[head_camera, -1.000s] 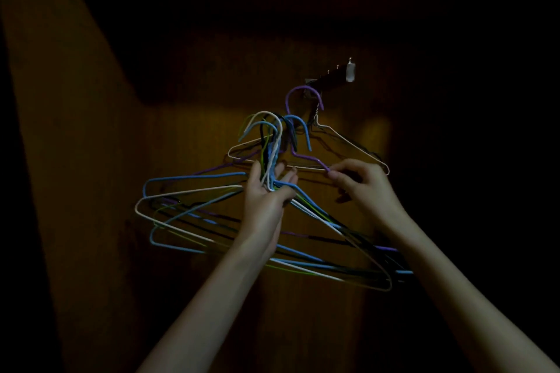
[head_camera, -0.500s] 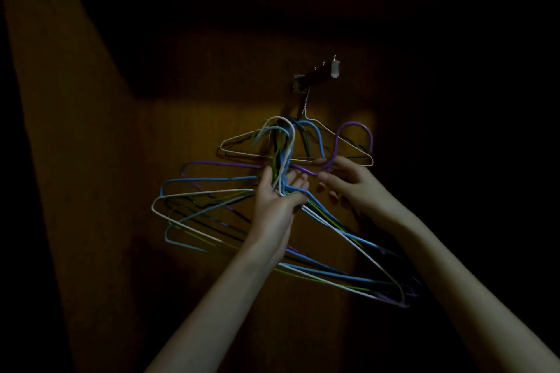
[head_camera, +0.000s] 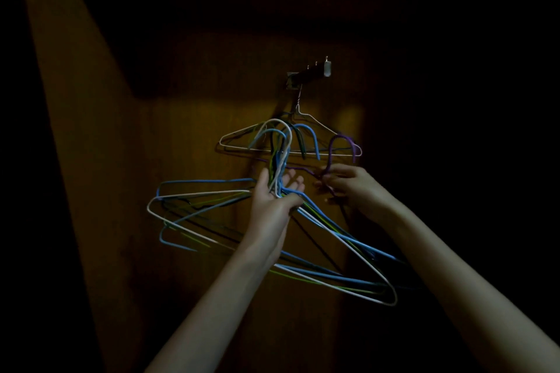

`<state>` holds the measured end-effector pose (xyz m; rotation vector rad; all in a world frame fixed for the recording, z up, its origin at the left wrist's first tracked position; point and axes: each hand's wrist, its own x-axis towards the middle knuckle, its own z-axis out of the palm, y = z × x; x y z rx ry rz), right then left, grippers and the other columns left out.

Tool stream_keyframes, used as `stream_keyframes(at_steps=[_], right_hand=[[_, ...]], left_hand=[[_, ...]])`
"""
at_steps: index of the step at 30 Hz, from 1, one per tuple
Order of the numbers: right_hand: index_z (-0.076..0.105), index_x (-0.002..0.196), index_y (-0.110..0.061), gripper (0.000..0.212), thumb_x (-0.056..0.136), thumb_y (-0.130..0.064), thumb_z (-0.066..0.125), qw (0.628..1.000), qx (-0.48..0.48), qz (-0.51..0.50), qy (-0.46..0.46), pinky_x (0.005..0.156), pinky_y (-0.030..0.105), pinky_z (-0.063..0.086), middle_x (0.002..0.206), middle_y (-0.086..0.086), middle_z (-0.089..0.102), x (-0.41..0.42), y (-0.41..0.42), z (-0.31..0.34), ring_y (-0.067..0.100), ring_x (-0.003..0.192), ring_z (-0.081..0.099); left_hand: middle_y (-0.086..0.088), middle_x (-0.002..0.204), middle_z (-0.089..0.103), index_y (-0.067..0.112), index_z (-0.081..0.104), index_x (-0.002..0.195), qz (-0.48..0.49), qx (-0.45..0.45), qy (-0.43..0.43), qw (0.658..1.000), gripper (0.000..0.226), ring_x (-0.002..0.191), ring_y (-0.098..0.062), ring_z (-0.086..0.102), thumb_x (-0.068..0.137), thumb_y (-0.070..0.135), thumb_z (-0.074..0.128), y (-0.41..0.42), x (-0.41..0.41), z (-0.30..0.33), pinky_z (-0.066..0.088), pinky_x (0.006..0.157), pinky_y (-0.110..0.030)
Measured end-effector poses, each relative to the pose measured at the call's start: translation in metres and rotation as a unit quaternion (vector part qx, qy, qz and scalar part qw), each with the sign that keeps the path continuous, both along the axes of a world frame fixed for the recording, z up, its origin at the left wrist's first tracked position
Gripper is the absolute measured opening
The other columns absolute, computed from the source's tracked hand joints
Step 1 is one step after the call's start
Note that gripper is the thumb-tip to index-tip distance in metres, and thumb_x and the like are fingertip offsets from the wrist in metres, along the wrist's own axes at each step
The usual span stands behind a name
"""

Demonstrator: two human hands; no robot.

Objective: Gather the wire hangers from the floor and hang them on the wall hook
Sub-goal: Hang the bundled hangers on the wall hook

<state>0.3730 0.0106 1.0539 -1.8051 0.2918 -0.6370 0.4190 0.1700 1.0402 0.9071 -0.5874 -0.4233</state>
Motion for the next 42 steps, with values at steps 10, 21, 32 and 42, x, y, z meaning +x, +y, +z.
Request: stream_keyframes(at_steps=[10,21,32,42], right_hand=[[0.067,0.096,-0.013,0.011,0.085,-0.014,0.065,0.959,-0.248,-0.114,0.079,0.057,0.013,0.043,0.073,-0.007,0.059,-0.018,0.015,-0.017,0.006,0.068,0.055],[0.059,0.073,-0.017,0.015,0.082,-0.007,0.066,0.978,-0.186,-0.052,-0.079,0.058,0.010,0.046,0.070,-0.003,0.059,-0.042,0.052,-0.012,-0.006,0.057,0.056],[0.061,0.082,-0.017,0.008,0.086,-0.010,0.062,0.973,-0.203,-0.030,-0.103,0.044,0.008,0.038,0.069,-0.007,0.061,-0.037,0.090,0.008,-0.005,0.051,0.056],[0.056,0.082,-0.020,0.020,0.075,-0.016,0.074,0.977,-0.205,-0.062,0.020,0.047,0.011,0.043,0.072,-0.005,0.057,-0.040,0.044,-0.009,-0.007,0.049,0.052]], left_hand=[[-0.019,0.137,0.046,0.018,0.003,0.151,-0.006,0.008,-0.003,1.000,0.089,0.123,-0.028,0.050,0.083,-0.028,0.037,0.027,-0.023,-0.004,0.040,0.103,-0.034],[-0.019,0.138,0.046,0.018,0.004,0.151,-0.003,0.018,-0.011,1.000,0.089,0.124,-0.028,0.050,0.083,-0.027,0.038,0.053,-0.038,-0.012,0.038,0.107,-0.036],[-0.018,0.145,0.038,0.019,0.006,0.151,-0.011,0.027,0.005,1.000,0.087,0.123,-0.029,0.050,0.084,-0.024,0.043,0.048,-0.039,-0.008,0.042,0.096,-0.030],[-0.020,0.146,0.034,0.018,0.005,0.151,0.015,-0.004,0.023,1.000,0.087,0.128,-0.032,0.046,0.084,-0.027,0.038,0.034,-0.009,0.004,0.039,0.101,-0.034]])
